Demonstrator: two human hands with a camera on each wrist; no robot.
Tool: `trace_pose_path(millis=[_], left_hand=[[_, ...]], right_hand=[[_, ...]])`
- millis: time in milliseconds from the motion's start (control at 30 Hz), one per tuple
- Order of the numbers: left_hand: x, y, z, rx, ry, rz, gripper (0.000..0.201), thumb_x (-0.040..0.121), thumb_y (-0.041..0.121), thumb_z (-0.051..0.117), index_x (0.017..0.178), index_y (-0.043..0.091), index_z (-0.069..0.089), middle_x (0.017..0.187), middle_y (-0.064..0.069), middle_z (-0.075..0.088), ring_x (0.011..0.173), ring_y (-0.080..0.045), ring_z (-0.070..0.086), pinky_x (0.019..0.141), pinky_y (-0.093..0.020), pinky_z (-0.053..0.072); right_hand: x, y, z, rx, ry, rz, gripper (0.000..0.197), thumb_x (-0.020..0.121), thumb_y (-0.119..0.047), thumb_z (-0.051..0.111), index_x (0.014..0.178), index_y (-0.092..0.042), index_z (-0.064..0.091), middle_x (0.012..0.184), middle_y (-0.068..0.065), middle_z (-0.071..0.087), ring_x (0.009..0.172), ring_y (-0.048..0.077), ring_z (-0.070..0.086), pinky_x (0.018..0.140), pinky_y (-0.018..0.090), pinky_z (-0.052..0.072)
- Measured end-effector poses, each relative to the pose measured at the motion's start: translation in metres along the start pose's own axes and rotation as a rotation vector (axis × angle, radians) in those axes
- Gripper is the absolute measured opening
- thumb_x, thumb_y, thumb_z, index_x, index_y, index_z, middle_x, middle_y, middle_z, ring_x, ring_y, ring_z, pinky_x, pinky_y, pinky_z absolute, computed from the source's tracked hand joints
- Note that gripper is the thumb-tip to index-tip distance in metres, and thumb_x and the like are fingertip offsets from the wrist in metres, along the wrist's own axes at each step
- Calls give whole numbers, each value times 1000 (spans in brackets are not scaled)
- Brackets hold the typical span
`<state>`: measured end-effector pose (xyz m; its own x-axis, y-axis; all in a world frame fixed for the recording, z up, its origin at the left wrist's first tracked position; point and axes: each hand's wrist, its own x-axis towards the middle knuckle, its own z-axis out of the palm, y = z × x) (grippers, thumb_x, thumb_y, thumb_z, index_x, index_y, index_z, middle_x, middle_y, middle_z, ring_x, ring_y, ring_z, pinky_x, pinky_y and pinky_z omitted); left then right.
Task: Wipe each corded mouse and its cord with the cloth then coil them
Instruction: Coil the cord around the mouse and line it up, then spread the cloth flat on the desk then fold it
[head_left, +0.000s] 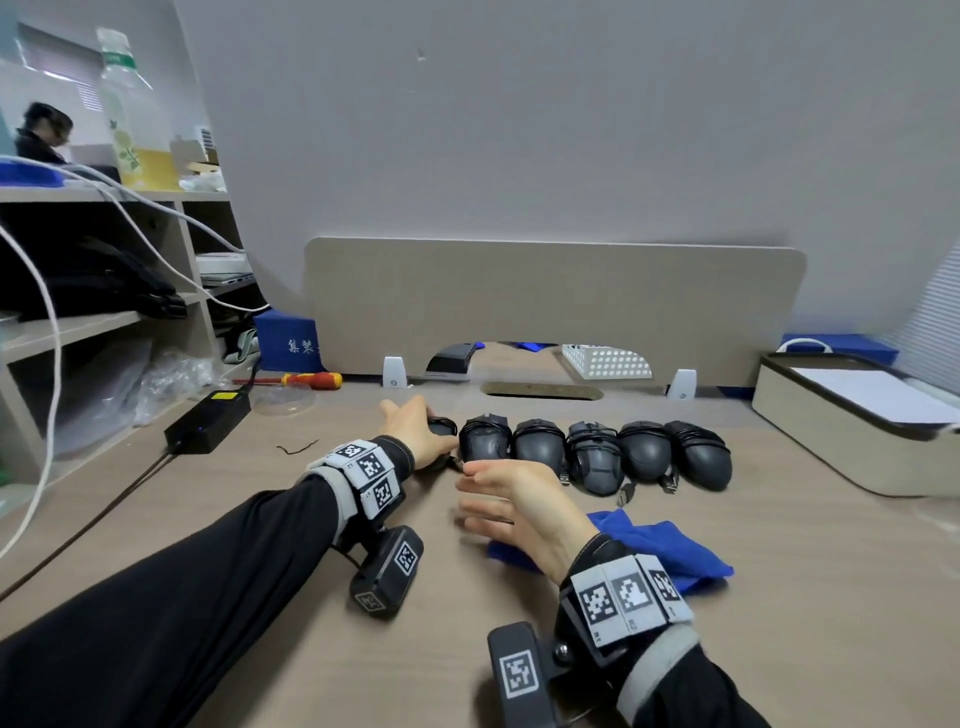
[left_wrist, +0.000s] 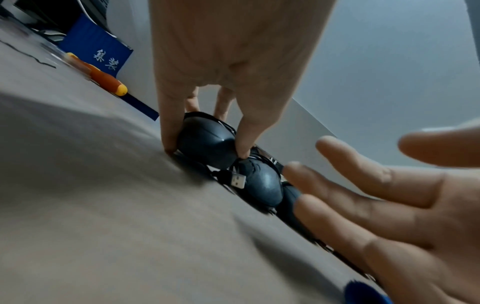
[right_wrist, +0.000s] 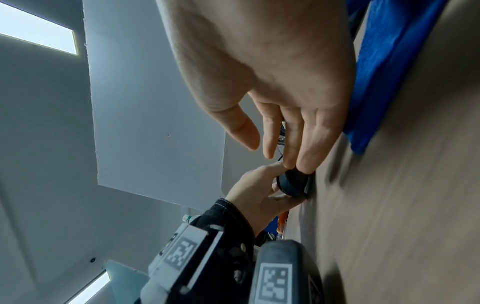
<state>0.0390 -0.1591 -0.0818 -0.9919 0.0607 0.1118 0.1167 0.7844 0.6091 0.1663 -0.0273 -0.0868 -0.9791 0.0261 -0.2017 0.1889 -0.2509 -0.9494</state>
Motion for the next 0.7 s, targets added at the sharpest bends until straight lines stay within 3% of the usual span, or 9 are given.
trace_pose_path(millis=[200, 300, 400, 467, 500, 533, 600, 633, 700], left_hand=[[-3, 6, 0, -38, -31, 2, 59, 80, 28, 78, 127, 12, 47, 129, -13, 34, 93, -24, 48, 91, -27, 40], [-16, 5, 0, -26, -6, -49, 60, 79, 24, 77, 130, 16, 45, 131, -13, 35, 112, -34, 49, 101, -35, 42], [-34, 13, -9, 23, 94, 43, 36, 83, 18, 66, 117, 16, 54, 122, -11, 44, 113, -34, 48, 92, -33, 40], [-46, 24, -20, -31, 185, 182, 14, 83, 8, 59, 94, 16, 61, 102, -5, 55, 99, -28, 55, 77, -30, 42], [-51, 31, -24, -55, 165, 234, 13, 82, 5, 57, 85, 17, 62, 92, -3, 59, 91, -26, 58, 70, -28, 42], [-57, 39, -25, -70, 85, 266, 14, 81, 3, 58, 80, 17, 62, 87, -2, 63, 85, -24, 60, 64, -26, 44], [-69, 52, -19, -8, -192, 306, 10, 83, 7, 64, 84, 17, 65, 92, -6, 69, 80, -21, 63, 59, -25, 48], [-77, 59, -13, 46, -341, 321, 12, 84, 10, 68, 93, 17, 66, 101, -7, 70, 81, -20, 64, 60, -27, 52], [-91, 68, 1, 104, -583, 382, 40, 83, 11, 75, 120, 15, 62, 122, -6, 64, 95, -18, 63, 73, -28, 54]], right_hand=[[3, 1, -3, 19, 52, 4, 21, 96, -5, 52, 109, -5, 69, 115, 19, 70, 83, 23, 66, 65, 31, 59], [-1, -9, -3, 36, 69, 8, 20, 96, -4, 50, 105, -6, 68, 110, 17, 70, 80, 23, 66, 64, 29, 57], [-16, -32, -16, 85, 84, -54, 20, 96, -5, 50, 107, -5, 67, 103, 15, 69, 81, 25, 67, 69, 31, 56], [-25, -52, -34, -6, 141, -92, 20, 96, -6, 52, 109, -3, 67, 102, 14, 69, 79, 24, 66, 66, 30, 57], [-30, -61, -46, -117, 175, -101, 20, 96, -7, 53, 109, 0, 66, 100, 15, 67, 75, 22, 64, 61, 28, 55], [-35, -69, -59, -283, 205, -97, 21, 94, -8, 55, 109, 3, 65, 95, 14, 65, 71, 21, 60, 59, 26, 51], [-46, -81, -78, -743, 215, -33, 21, 90, -11, 60, 108, -1, 66, 89, 11, 59, 74, 21, 53, 64, 28, 45], [-51, -84, -85, -982, 180, 23, 22, 89, -14, 64, 108, -5, 67, 90, 9, 60, 80, 21, 54, 69, 28, 46], [-61, -79, -90, -1309, 47, 107, 32, 86, -22, 72, 117, -14, 67, 100, 1, 62, 92, 17, 56, 75, 24, 47]])
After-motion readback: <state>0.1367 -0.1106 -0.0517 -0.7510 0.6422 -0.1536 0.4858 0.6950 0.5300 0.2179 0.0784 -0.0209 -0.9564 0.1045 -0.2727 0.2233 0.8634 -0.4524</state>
